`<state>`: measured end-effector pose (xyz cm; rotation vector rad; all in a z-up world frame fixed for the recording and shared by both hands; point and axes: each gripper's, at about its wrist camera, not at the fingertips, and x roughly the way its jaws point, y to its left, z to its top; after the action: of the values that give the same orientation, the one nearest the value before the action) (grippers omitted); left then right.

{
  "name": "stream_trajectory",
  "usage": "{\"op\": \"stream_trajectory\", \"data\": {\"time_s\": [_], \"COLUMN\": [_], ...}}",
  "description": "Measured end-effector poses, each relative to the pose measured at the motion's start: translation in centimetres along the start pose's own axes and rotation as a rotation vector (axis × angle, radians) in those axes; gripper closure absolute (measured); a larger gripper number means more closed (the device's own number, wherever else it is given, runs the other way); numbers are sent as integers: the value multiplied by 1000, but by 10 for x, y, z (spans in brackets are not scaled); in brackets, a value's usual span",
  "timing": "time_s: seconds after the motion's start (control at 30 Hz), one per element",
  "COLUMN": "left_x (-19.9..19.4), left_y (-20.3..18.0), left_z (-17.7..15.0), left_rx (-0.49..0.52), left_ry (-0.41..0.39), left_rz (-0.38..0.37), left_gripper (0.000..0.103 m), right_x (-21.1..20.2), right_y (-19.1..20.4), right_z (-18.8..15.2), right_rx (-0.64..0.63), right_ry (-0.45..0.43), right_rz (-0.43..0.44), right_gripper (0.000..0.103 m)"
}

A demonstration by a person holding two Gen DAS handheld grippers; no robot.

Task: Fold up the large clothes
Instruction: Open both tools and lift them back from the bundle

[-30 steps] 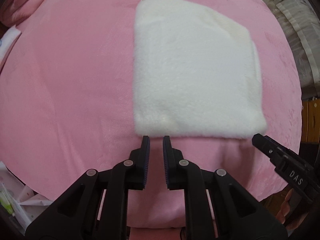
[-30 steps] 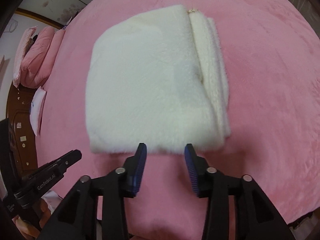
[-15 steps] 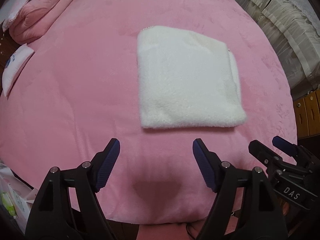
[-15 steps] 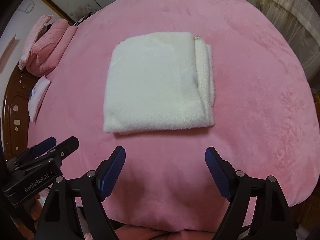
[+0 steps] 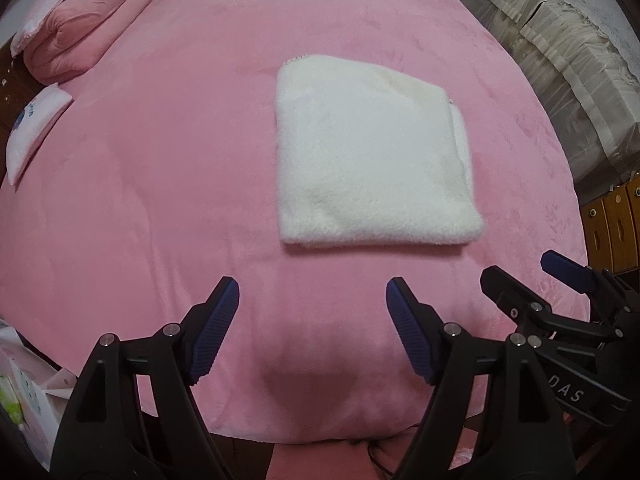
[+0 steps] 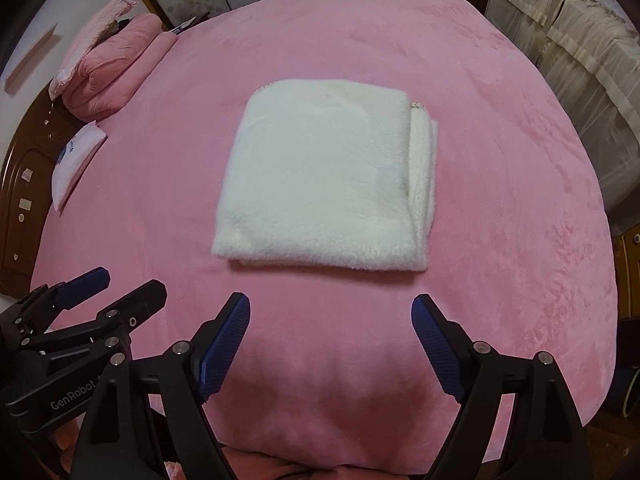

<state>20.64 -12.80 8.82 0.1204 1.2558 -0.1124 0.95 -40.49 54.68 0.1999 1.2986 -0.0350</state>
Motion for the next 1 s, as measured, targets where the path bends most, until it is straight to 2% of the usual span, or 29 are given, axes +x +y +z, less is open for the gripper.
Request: {"op": "stream_trajectory", "data": {"time_s": [0.43,0.7,1.0], "left_x": [-18,-30,-25], "left_y": [-1,0,-4], "left_z": [-7,-9,-1], "left_rx": [-7,-10,14], "left_ry": [-68,-108,-101], "left_rz": [39,30,33], "left_gripper": [29,29,29], "right_x": [-2,-1,9], "right_y": [17,17,6], "right_z": [4,4,11], "right_rx": [-23,-18,19], "right_ry": [-58,-91,-79], "right_rz": [0,24,37], "right_gripper": [19,19,18]}}
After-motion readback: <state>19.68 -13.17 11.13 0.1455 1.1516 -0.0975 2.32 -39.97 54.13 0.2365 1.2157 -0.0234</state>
